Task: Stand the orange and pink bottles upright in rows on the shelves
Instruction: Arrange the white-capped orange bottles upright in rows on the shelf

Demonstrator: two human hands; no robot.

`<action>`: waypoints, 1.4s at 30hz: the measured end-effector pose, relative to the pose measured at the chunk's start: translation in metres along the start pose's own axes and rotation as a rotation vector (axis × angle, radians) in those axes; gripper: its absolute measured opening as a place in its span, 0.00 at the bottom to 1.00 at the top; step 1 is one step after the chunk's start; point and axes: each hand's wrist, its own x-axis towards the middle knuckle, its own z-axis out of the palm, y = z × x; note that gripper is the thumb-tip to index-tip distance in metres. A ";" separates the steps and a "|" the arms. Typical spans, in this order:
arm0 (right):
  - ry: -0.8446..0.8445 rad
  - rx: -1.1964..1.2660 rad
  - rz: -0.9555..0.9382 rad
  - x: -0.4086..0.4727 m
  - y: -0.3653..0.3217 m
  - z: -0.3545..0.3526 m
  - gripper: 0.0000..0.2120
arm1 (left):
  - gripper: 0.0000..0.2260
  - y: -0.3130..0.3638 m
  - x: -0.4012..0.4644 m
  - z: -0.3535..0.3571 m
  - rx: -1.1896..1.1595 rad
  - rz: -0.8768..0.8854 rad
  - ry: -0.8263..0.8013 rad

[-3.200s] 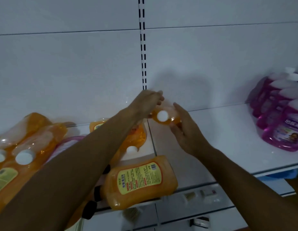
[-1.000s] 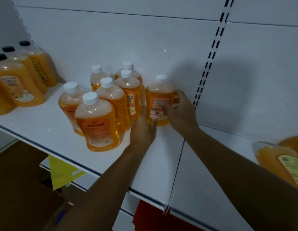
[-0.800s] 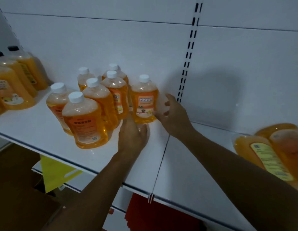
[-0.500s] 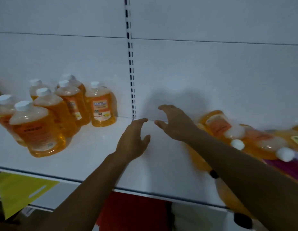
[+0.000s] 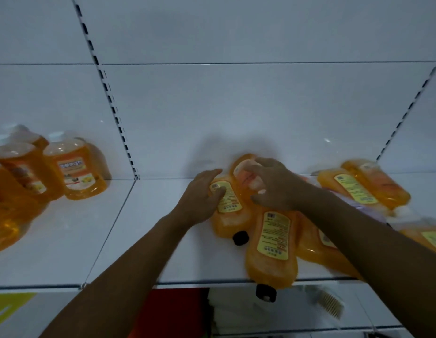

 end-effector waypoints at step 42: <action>0.225 0.615 -0.339 0.086 -0.183 0.000 0.28 | 0.20 -0.078 -0.077 -0.111 -0.311 -0.245 0.552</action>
